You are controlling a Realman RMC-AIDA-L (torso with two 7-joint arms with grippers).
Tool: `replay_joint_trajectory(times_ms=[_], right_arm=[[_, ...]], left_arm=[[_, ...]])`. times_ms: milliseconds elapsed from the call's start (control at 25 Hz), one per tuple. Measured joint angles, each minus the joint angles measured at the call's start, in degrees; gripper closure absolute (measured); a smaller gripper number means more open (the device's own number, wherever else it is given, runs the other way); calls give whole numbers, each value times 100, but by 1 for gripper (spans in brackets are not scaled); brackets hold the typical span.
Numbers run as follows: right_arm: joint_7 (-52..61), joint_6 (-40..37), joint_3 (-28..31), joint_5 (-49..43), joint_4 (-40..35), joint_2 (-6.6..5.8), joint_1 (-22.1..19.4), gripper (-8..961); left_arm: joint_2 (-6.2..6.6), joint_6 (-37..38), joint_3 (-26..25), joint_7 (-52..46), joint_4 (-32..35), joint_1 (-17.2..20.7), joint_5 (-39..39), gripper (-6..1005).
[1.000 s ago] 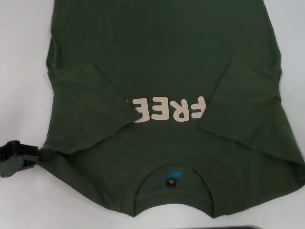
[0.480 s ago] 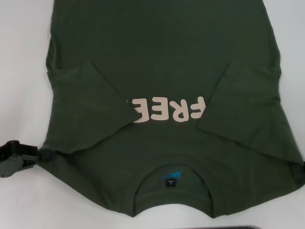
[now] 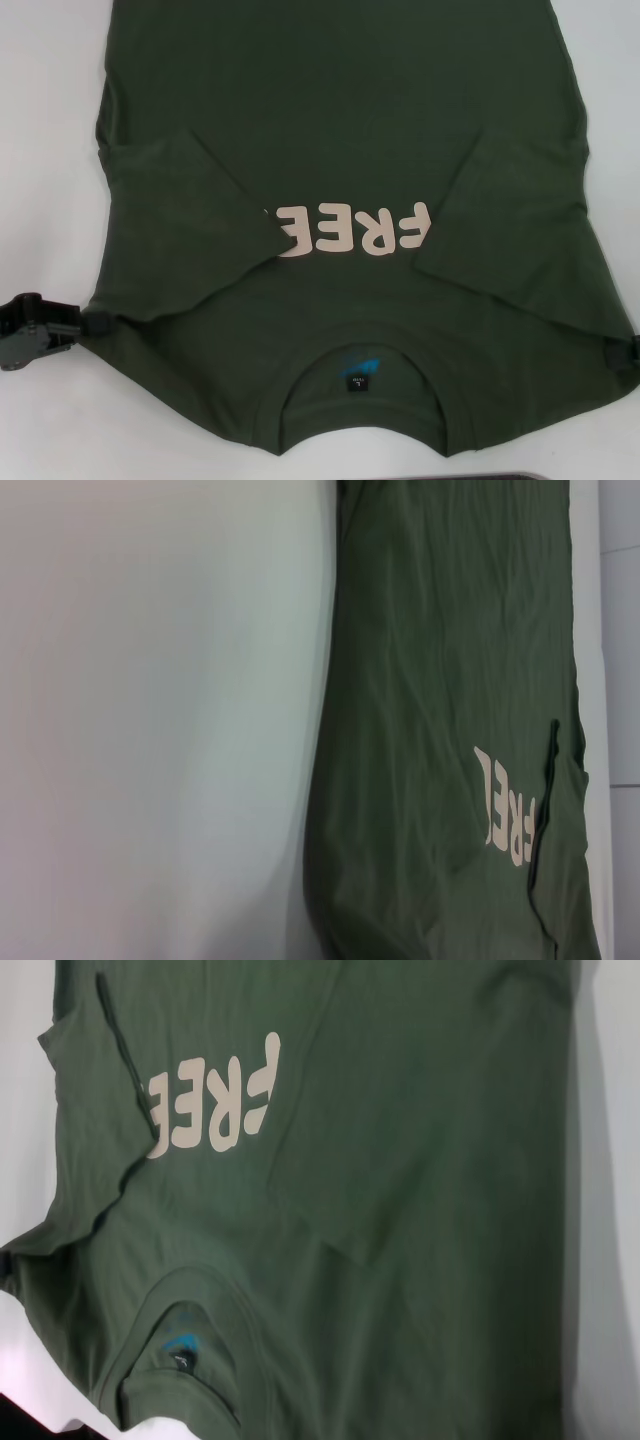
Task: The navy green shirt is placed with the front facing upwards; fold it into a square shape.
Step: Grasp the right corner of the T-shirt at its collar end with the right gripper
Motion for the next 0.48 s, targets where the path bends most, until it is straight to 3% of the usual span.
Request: replay_joint_trajectory(times_ms=[480], right_arm=[[1, 44, 125, 66, 11, 29, 85, 120]], left_arm=[[-17, 19, 0, 6, 0, 7, -16, 947]])
